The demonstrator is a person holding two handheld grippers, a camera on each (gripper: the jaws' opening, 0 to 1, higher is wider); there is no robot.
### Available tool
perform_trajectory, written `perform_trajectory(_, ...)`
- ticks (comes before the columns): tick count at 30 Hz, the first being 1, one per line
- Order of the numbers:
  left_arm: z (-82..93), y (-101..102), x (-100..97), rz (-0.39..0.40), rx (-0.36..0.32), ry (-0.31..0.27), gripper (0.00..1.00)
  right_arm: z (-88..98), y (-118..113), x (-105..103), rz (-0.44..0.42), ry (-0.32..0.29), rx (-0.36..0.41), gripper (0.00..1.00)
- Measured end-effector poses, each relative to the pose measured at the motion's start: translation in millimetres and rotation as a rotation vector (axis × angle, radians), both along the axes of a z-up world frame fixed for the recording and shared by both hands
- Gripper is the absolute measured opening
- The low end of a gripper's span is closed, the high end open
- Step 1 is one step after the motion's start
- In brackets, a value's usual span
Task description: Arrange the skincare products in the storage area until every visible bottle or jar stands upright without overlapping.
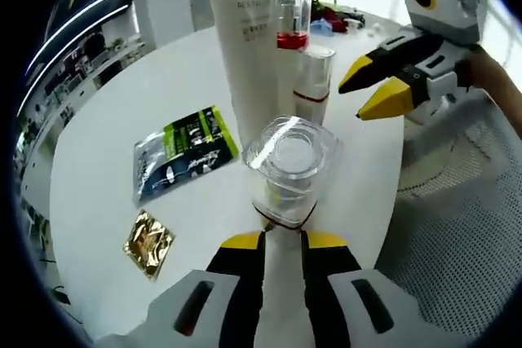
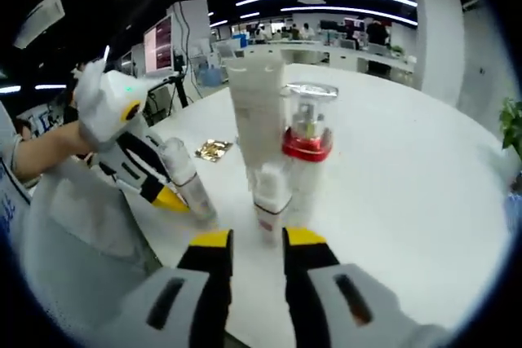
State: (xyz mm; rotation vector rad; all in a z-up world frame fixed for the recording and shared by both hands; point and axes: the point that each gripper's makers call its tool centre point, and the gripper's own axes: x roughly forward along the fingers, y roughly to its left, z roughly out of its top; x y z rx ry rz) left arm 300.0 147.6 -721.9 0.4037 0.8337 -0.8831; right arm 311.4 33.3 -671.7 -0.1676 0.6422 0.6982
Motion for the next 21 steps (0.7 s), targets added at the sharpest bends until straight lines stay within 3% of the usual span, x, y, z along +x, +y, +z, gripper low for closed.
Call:
perform_trajectory(13, -3.6, -13, 9.2, -0.022, 0.005, 0.005, 0.09, -13.8, 1, 10, 0.003, 0.034, -0.059, 0.22)
perform_trajectory(21, -3.2, -27, 15.0, -0.030, -0.003, -0.007, 0.09, -19.4, 1, 9, -0.002, 0.048, -0.050, 0.20)
